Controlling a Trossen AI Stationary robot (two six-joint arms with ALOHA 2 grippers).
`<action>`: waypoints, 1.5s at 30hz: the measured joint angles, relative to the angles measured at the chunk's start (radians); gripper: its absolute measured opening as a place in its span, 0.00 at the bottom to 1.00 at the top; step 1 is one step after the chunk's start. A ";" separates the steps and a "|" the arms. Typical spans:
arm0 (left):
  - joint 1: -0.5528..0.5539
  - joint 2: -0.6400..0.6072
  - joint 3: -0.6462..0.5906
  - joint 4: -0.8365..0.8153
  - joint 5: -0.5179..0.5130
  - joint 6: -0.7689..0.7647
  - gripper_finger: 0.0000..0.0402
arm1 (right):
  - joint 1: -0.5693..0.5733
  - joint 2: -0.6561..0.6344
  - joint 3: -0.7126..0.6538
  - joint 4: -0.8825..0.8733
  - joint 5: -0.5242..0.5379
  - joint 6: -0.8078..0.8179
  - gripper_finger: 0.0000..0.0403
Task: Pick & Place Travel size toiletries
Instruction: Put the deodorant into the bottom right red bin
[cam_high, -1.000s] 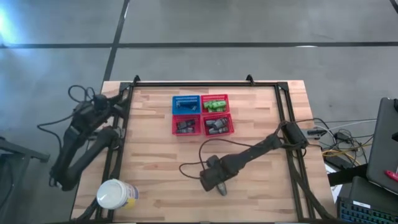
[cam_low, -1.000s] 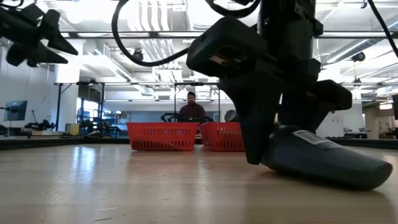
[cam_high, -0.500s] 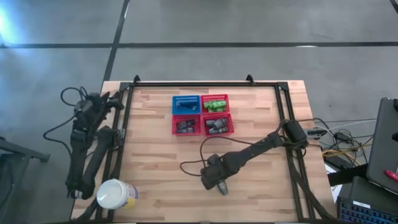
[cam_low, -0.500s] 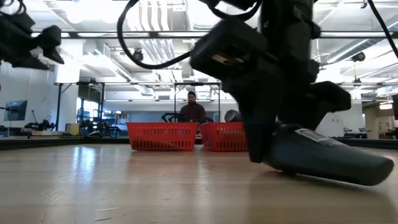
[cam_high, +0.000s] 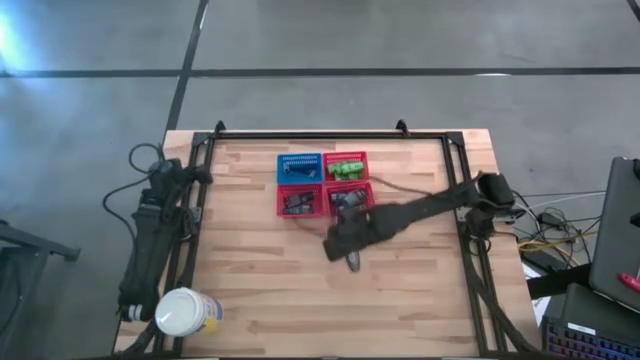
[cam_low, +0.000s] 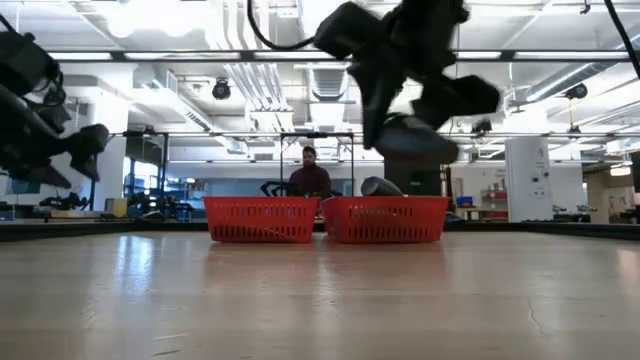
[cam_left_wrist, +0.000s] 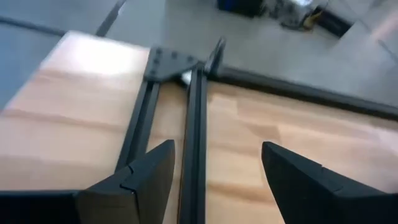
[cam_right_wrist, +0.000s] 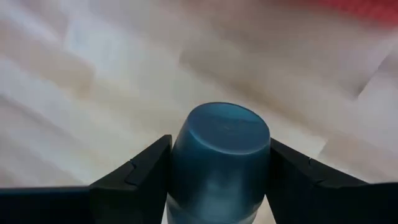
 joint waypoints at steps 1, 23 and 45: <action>0.011 0.000 0.002 -0.021 0.009 0.000 0.61 | -0.024 -0.009 0.000 -0.001 0.003 -0.020 0.49; 0.072 -0.003 0.002 -0.095 0.009 0.001 0.61 | -0.375 -0.055 0.075 -0.063 0.022 -1.020 0.50; 0.072 0.010 0.010 0.181 -0.598 0.310 0.61 | -0.491 -0.052 0.075 -0.060 -0.047 -1.194 0.51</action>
